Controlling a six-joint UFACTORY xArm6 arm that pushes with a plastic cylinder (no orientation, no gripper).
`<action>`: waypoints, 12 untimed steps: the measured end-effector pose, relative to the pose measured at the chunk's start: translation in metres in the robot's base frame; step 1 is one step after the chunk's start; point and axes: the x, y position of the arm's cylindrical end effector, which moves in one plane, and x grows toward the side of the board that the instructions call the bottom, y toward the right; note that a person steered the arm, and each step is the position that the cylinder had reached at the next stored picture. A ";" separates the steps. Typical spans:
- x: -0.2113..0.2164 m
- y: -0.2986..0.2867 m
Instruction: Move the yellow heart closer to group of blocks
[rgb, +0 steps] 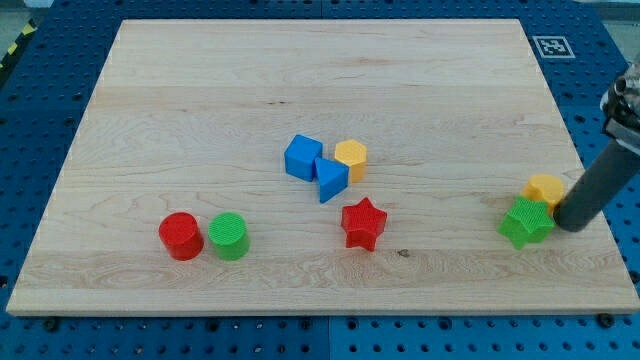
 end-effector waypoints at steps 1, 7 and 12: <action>-0.032 -0.001; -0.047 -0.005; -0.031 -0.026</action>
